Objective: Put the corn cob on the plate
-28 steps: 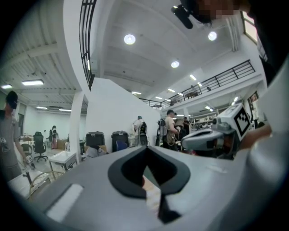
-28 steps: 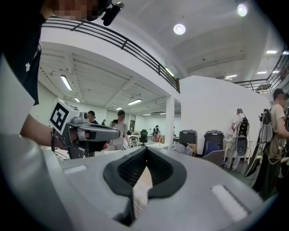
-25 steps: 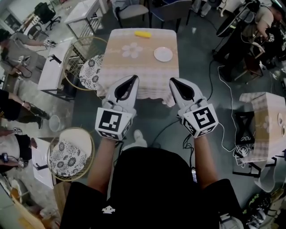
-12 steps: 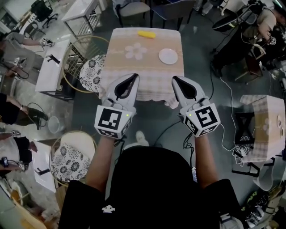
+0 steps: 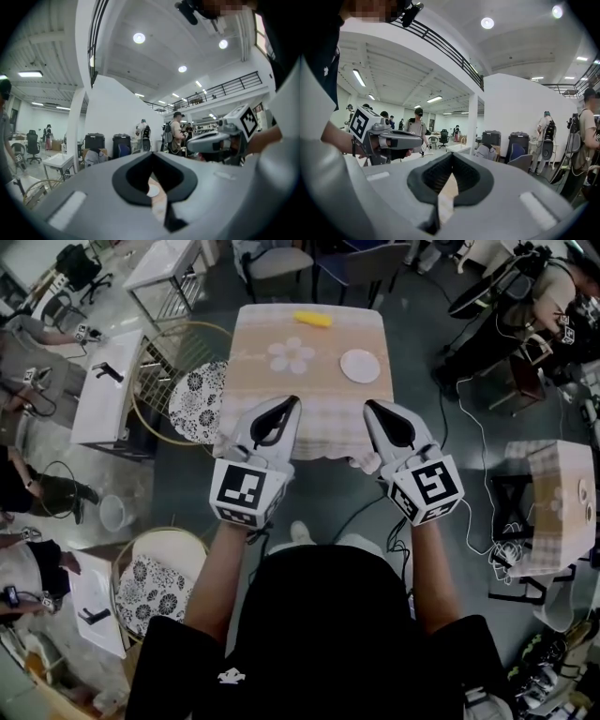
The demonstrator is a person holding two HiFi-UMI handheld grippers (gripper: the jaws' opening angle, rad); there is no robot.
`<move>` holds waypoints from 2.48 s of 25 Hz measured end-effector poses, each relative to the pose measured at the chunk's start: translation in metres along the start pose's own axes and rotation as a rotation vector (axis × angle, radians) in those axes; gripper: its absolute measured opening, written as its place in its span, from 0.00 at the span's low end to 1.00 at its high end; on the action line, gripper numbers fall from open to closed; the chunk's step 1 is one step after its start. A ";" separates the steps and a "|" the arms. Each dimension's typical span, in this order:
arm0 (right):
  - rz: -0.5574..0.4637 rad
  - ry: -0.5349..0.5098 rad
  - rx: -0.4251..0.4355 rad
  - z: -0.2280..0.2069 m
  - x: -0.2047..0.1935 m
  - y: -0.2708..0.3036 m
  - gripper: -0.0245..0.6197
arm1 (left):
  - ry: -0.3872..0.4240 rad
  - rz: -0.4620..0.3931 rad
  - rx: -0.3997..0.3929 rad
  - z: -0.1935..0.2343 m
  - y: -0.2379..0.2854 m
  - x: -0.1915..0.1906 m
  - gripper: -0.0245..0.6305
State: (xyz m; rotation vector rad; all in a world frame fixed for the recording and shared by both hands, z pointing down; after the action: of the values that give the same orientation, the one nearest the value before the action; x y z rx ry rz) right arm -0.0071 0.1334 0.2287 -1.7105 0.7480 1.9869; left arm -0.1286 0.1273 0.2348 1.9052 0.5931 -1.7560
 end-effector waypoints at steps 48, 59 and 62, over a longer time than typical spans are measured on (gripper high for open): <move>0.020 -0.010 0.051 -0.112 -0.012 0.112 0.04 | -0.093 0.003 0.036 0.066 0.124 -0.024 0.05; 0.046 0.019 0.079 -0.175 -0.029 0.142 0.04 | -0.111 0.058 0.082 0.083 0.187 -0.037 0.05; 0.049 0.029 0.087 -0.190 -0.034 0.149 0.04 | -0.119 0.068 0.095 0.087 0.201 -0.039 0.05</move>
State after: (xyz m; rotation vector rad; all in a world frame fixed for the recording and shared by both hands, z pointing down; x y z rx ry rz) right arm 0.0512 -0.1011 0.2622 -1.6889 0.8820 1.9356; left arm -0.0782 -0.0846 0.2797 1.8442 0.4045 -1.8686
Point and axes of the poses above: the fingertips, and each gripper's own axes: y forward along the fingers, z to its left, x out of its top, the point moved 1 cm from there along -y, backward along the fingers, and after that the axes turned 1 degree about x, right-handed, at the moved point
